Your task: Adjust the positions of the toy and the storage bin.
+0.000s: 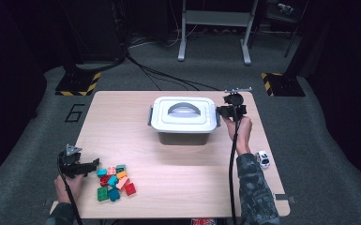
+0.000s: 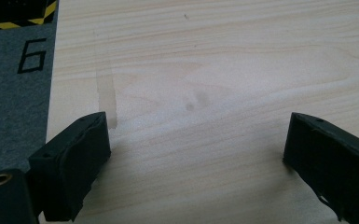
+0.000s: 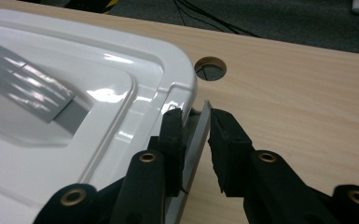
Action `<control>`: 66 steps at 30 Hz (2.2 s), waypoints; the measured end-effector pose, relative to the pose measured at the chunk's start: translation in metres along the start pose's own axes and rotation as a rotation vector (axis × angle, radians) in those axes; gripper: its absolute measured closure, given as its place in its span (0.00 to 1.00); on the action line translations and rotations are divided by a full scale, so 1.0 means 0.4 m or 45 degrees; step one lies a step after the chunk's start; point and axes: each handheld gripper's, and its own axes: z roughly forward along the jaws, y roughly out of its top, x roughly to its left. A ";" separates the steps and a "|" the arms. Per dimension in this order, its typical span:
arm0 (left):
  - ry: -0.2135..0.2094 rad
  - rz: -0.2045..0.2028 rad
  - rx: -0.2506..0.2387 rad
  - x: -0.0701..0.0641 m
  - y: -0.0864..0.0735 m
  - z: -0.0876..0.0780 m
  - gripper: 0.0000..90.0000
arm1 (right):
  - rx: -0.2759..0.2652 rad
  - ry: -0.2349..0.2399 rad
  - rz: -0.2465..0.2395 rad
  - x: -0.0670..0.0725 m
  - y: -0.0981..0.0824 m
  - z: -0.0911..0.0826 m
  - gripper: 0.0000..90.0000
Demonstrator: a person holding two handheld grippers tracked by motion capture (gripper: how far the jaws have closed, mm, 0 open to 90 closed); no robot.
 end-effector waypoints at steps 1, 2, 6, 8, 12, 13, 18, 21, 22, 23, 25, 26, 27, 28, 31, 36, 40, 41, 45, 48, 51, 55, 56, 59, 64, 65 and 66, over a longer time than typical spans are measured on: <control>-0.006 -0.001 0.009 0.001 0.001 -0.001 0.07 | 0.007 -0.014 0.005 0.001 0.010 0.007 0.84; 0.000 -0.002 -0.002 0.000 0.000 0.000 0.07 | 0.000 -0.018 -0.009 -0.001 0.017 0.015 0.84; -0.005 0.000 0.009 0.000 0.001 -0.001 0.08 | 0.010 -0.041 -0.022 -0.003 0.034 0.043 0.86; -0.005 0.000 0.008 0.000 0.001 -0.001 0.08 | 0.025 -0.062 -0.037 -0.003 0.038 0.058 0.88; -0.005 0.000 0.009 0.000 0.001 -0.001 0.08 | 0.045 -0.055 -0.035 -0.008 0.036 0.078 0.95; -0.006 0.006 0.013 0.001 0.001 -0.002 0.08 | 0.047 -0.051 -0.033 -0.006 0.034 0.080 0.95; -0.006 -0.002 0.007 0.000 0.001 -0.001 0.08 | 0.064 -0.058 -0.026 -0.007 0.030 0.072 0.95; -0.007 0.001 0.009 0.001 0.001 -0.001 0.08 | 0.079 -0.059 -0.006 -0.012 0.023 0.062 0.95; -0.006 0.006 0.014 0.001 0.001 -0.002 0.08 | 0.080 -0.056 -0.006 -0.015 0.020 0.059 0.95; -0.005 -0.002 0.008 0.000 0.001 -0.001 0.08 | 0.091 -0.048 0.001 -0.017 0.015 0.053 0.95; -0.006 0.006 0.014 0.001 0.001 -0.002 0.08 | 0.095 -0.038 0.012 -0.020 0.008 0.045 0.95; -0.007 -0.001 0.008 0.000 0.001 -0.001 0.08 | 0.105 -0.033 0.010 -0.021 0.005 0.039 0.94; -0.007 -0.001 0.008 0.000 0.001 -0.001 0.08 | 0.108 -0.025 0.014 -0.023 0.000 0.033 0.94; -0.006 -0.001 0.008 0.000 0.001 -0.001 0.08 | 0.110 -0.023 0.020 -0.022 -0.004 0.027 0.94; -0.007 -0.002 0.008 0.000 0.001 -0.001 0.08 | 0.116 -0.021 0.007 -0.018 -0.018 0.010 0.94; -0.007 -0.001 0.008 0.000 0.001 -0.001 0.08 | 0.070 -0.005 -0.019 -0.015 -0.045 -0.014 0.89; -0.004 -0.003 0.001 0.000 0.000 0.000 0.08 | 0.006 0.041 -0.038 -0.021 -0.049 -0.042 0.71; -0.007 -0.002 0.008 0.000 0.001 -0.001 0.08 | -0.006 0.052 -0.048 -0.017 -0.047 -0.049 0.64; -0.004 -0.002 0.003 0.000 0.000 0.000 0.08 | -0.017 0.118 -0.163 0.011 -0.037 -0.058 0.43; -0.004 -0.001 0.007 0.000 0.001 -0.001 0.08 | -0.005 0.168 -0.220 0.042 -0.032 -0.050 0.40; -0.001 -0.004 -0.002 -0.001 0.000 0.000 0.08 | -0.003 0.219 -0.296 0.075 -0.026 -0.037 0.42; -0.004 -0.003 0.002 0.000 0.000 0.000 0.08 | 0.003 0.271 -0.321 0.103 -0.017 -0.018 0.47; -0.001 -0.004 -0.003 -0.001 0.000 0.000 0.08 | 0.003 0.282 -0.328 0.107 -0.014 -0.013 0.48; -0.003 -0.002 0.004 0.000 0.000 0.000 0.08 | 0.003 0.310 -0.343 0.118 -0.005 -0.002 0.55; -0.005 0.000 0.008 0.000 0.001 -0.001 0.08 | 0.014 0.353 -0.391 0.125 -0.001 0.014 0.65; -0.006 -0.001 0.008 0.000 0.001 -0.001 0.08 | 0.015 0.358 -0.405 0.128 -0.002 0.017 0.67; -0.006 -0.001 0.008 0.000 0.001 -0.001 0.08 | 0.015 0.342 -0.418 0.132 -0.004 0.018 0.69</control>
